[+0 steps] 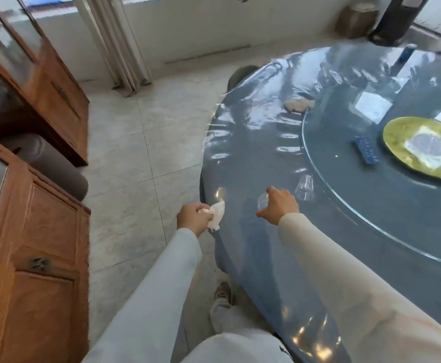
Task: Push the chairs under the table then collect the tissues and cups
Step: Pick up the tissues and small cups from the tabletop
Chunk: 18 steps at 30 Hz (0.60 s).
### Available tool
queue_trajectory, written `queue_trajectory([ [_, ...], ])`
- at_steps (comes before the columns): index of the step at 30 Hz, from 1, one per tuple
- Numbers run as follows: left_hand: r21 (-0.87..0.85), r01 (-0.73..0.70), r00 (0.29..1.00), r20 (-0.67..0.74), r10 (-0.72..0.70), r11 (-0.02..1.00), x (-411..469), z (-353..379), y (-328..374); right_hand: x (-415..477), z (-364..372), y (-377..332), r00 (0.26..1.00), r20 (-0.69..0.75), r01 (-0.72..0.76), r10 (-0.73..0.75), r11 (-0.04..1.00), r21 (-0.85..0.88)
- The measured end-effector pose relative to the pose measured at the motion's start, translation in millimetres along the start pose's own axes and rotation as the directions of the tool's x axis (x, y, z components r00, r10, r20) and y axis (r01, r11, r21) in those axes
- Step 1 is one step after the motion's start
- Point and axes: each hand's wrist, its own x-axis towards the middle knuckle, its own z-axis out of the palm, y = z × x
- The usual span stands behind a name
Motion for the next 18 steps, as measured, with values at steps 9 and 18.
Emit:
queue_trajectory([
  [9, 0.107, -0.059, 0.990, 0.133, 0.044, 0.992, 74.2, 32.6, 57.5, 43.4, 8.9, 3.0, 0.982, 0.068, -0.181, 0.177, 0.983, 0.045],
  [18, 0.185, -0.132, 0.938, 0.342, 0.063, 0.974, 132.3, 84.4, 97.9, 62.3, 9.7, 16.4, 0.944, 0.137, -0.325, 0.300, 0.917, 0.232],
])
